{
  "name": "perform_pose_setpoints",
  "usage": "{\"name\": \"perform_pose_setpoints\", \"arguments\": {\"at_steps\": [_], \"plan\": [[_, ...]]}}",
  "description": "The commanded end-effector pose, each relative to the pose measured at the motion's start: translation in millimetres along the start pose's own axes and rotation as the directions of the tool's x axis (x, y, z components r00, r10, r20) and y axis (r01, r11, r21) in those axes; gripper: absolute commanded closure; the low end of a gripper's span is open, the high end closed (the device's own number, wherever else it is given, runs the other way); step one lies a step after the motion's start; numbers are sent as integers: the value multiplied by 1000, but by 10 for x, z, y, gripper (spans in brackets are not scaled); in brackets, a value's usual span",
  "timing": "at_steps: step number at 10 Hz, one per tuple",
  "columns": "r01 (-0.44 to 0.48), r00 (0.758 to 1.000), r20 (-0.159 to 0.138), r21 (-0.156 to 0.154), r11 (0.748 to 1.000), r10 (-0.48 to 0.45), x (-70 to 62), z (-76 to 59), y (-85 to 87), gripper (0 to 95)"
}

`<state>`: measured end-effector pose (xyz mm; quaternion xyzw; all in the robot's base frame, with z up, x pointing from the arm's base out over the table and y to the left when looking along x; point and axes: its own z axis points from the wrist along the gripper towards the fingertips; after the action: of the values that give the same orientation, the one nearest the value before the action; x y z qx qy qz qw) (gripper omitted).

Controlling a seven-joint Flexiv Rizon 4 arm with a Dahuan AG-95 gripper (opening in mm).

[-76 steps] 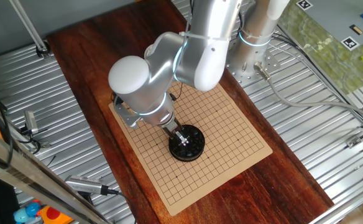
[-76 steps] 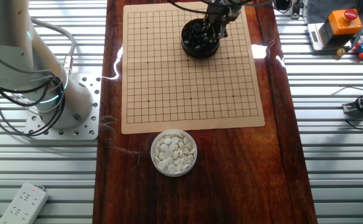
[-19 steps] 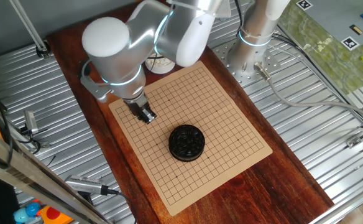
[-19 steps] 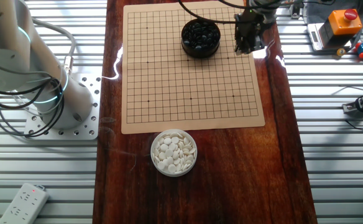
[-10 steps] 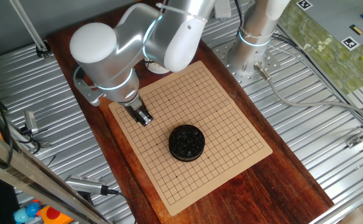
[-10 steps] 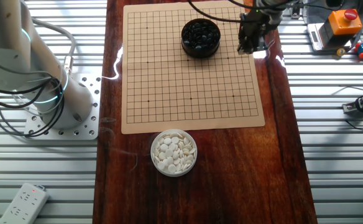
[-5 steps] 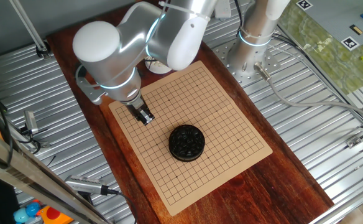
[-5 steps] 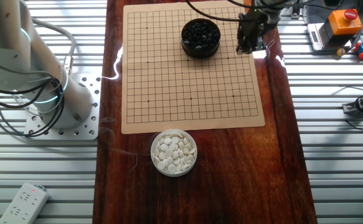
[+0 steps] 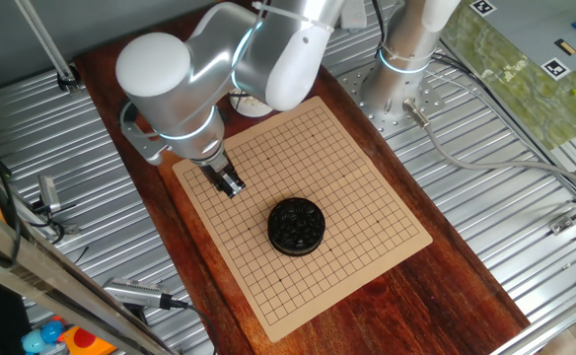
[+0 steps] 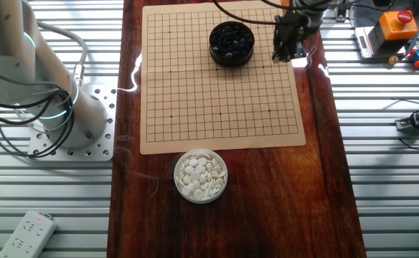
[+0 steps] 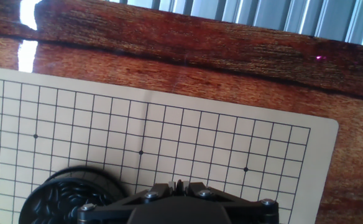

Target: Play the first move as black on the 3-4 point in the upper right corner of the Go board

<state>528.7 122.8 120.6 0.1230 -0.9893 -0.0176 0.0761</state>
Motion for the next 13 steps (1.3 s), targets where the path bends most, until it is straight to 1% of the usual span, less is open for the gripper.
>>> {"name": "perform_pose_setpoints", "arguments": {"at_steps": [1,5,7,8,10,11,13], "plan": [[7,1000,-5,-7,1000,-8,-11,0,-1,950],[-9,1000,-11,-9,1000,9,-11,0,-1,950],[-10,1000,0,1,1000,10,-11,0,-1,950],[-4,1000,-1,4,1000,4,-11,0,-1,950],[0,1000,6,5,1000,0,-11,0,-1,950],[2,1000,5,5,1000,-2,-11,0,-1,950],[7,1000,-10,2,1000,-7,-11,0,-1,950]]}}
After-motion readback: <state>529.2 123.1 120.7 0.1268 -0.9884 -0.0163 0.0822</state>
